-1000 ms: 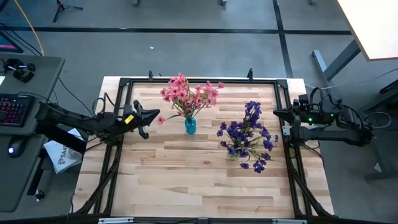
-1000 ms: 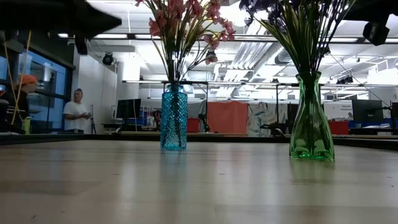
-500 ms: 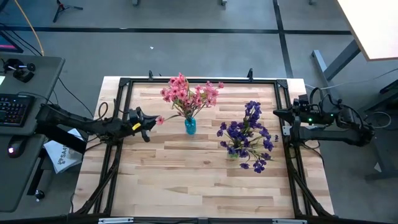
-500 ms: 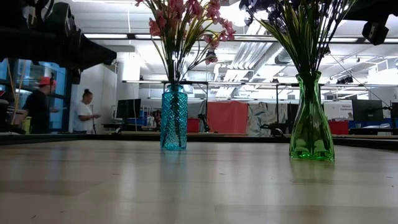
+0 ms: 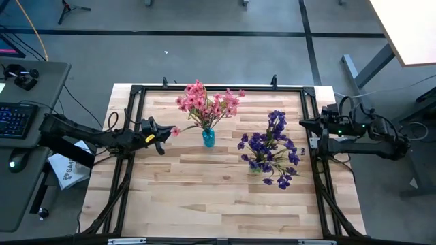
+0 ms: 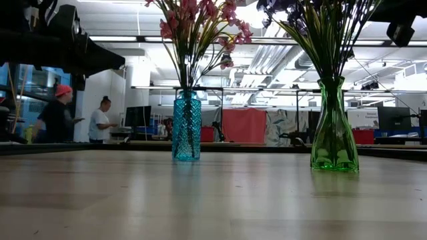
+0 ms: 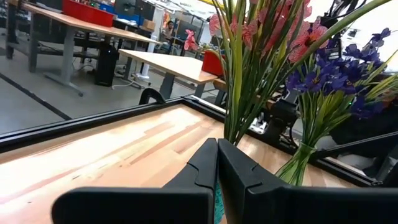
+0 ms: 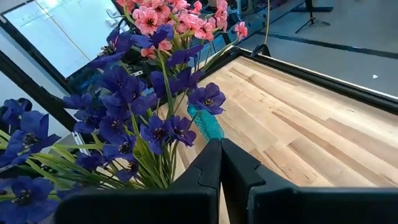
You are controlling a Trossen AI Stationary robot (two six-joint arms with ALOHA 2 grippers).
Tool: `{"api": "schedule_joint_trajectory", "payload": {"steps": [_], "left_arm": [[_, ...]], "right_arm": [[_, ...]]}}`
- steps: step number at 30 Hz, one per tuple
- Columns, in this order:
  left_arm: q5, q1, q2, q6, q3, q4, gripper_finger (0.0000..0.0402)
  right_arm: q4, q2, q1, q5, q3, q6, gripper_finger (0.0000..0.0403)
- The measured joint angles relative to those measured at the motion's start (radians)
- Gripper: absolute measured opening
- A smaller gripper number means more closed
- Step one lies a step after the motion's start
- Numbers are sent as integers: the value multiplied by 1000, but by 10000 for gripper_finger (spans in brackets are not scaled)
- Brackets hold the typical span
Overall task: Sort flowers into vase by color
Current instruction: Return to Home Position
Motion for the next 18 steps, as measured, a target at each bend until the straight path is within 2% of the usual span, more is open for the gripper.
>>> {"api": "schedule_joint_trajectory", "payload": {"steps": [4,8,13,18], "left_arm": [[0,0,0,0,0,0,0],[1,0,0,0,0,1,0],[1,0,0,0,0,1,0],[1,0,0,0,0,1,0]], "right_arm": [[115,-16,0,-25,-62,-31,0],[356,-61,0,-116,-215,-46,0],[595,-122,1,-198,-419,23,0],[830,-178,1,-222,-580,75,0]]}}
